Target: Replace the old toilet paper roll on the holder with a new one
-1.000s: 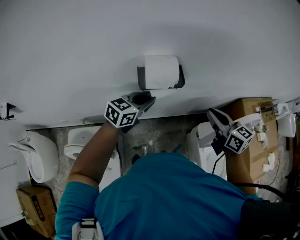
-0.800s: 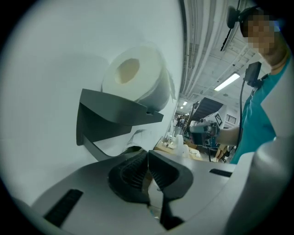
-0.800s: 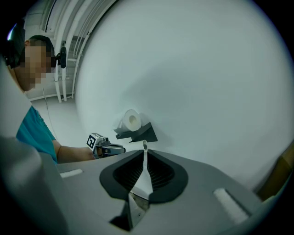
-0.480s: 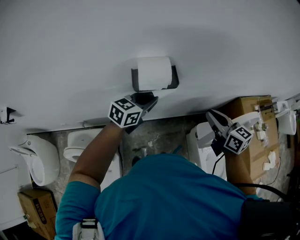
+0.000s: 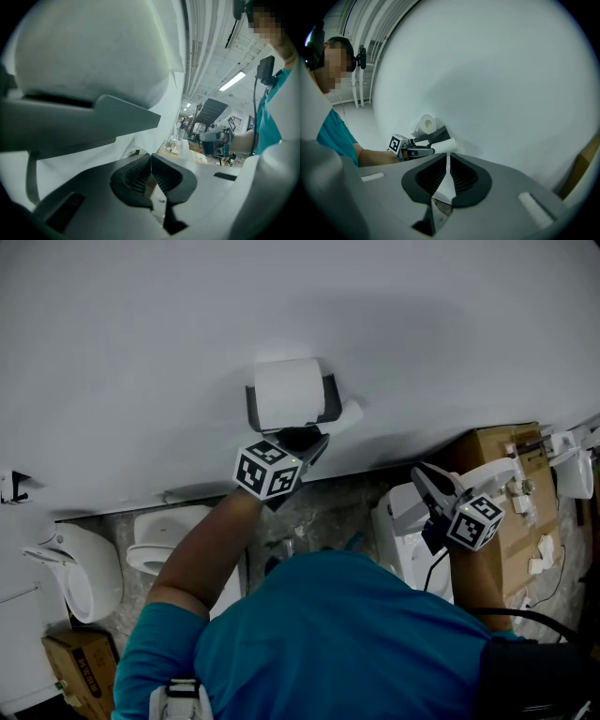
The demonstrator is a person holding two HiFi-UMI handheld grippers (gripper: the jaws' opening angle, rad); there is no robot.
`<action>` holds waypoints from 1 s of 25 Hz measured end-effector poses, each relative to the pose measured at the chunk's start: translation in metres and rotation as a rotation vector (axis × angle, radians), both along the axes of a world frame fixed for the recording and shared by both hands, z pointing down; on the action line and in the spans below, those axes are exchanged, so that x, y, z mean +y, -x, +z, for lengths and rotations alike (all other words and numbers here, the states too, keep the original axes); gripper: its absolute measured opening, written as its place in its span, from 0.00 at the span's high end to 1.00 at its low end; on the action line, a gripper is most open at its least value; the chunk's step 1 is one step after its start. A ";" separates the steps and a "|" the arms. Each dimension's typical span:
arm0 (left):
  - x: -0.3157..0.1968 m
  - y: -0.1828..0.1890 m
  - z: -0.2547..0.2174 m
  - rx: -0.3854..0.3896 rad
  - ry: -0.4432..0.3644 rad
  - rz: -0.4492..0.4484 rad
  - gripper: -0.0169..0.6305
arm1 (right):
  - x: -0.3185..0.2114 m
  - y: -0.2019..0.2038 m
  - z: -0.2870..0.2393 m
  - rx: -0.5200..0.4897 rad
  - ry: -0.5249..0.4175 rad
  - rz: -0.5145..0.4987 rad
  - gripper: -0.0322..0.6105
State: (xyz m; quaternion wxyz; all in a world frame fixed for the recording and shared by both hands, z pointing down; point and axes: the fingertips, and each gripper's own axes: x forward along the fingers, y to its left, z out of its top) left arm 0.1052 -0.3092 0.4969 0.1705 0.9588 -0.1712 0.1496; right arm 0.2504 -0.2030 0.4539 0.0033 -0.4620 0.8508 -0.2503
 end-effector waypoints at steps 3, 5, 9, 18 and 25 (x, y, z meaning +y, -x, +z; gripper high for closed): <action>0.000 -0.012 0.000 -0.001 0.000 0.008 0.96 | 0.001 -0.005 0.001 -0.001 0.003 0.011 0.95; 0.000 -0.020 0.001 -0.002 0.000 0.012 0.96 | 0.001 -0.010 0.002 -0.002 0.003 0.017 0.95; -0.003 -0.028 0.004 -0.022 -0.021 0.006 0.96 | 0.003 -0.018 0.004 -0.005 0.007 0.029 0.95; -0.001 -0.031 0.005 -0.024 -0.135 -0.123 0.96 | 0.003 -0.023 0.006 -0.012 0.014 0.029 0.95; -0.014 -0.034 -0.003 -0.081 -0.209 -0.195 0.96 | 0.005 -0.020 0.013 -0.009 0.033 0.019 0.95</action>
